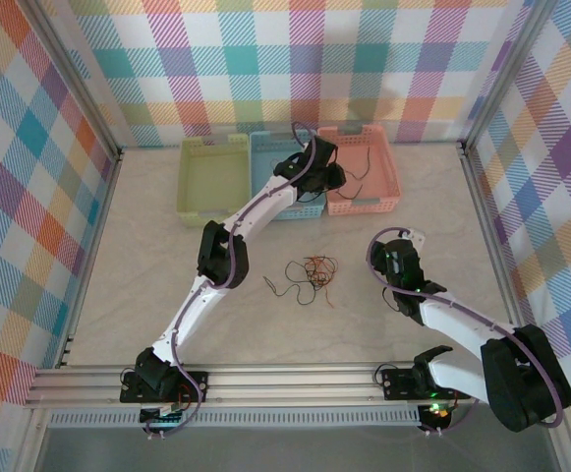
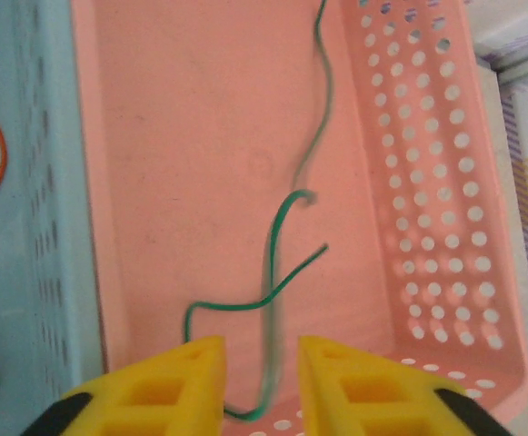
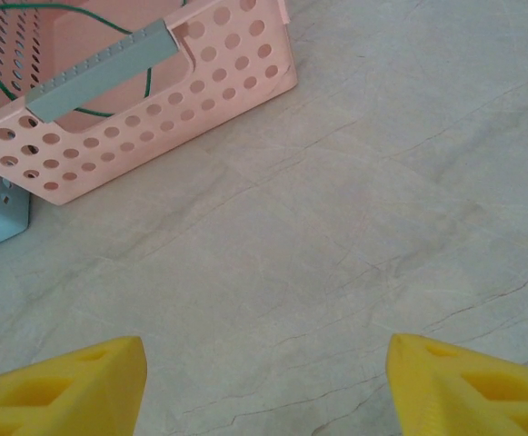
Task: Untangle the cables
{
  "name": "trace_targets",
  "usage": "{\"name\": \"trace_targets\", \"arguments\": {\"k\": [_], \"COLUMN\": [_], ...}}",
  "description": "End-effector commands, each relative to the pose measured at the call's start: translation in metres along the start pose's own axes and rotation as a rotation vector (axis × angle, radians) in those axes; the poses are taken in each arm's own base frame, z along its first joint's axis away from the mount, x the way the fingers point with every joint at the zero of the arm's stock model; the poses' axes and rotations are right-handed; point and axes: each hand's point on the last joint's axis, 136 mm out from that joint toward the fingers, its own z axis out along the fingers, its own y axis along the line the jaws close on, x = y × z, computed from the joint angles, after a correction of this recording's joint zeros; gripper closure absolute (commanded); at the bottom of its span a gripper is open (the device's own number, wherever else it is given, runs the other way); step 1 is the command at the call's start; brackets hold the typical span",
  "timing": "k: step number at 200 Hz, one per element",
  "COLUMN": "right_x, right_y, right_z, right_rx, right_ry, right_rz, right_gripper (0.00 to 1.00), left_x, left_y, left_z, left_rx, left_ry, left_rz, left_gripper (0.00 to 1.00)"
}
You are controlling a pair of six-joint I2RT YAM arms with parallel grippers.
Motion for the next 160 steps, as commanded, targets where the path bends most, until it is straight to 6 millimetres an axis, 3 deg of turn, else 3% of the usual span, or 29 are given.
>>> {"name": "trace_targets", "arguments": {"k": [1,45,91,118,160], "right_x": [-0.016,-0.015,-0.015,-0.015,-0.013], "right_y": [0.010,0.010,0.013,0.016,0.020], "right_z": [0.000,0.001,0.001,0.002,0.004], "right_rx": [-0.027,-0.028,-0.040,-0.053,-0.068], "right_ry": [-0.029,-0.024,-0.022,-0.013,-0.001], "right_rz": [0.037,0.036,0.029,0.022,0.015], "right_gripper": [0.29,0.29,0.29,0.29,0.29], "left_x": [-0.017,-0.034,-0.039,-0.028,0.013], "left_y": [-0.029,-0.041,-0.066,-0.077,-0.053], "left_z": [-0.029,-0.073,-0.135,-0.175,-0.221], "left_rx": [0.046,0.010,0.047,0.126,0.186], "left_ry": [-0.045,-0.085,-0.123,-0.165,-0.173], "left_rz": [0.058,0.147,0.222,0.232,0.213], "left_gripper": [0.62,0.60,0.61,0.60,0.60]}}
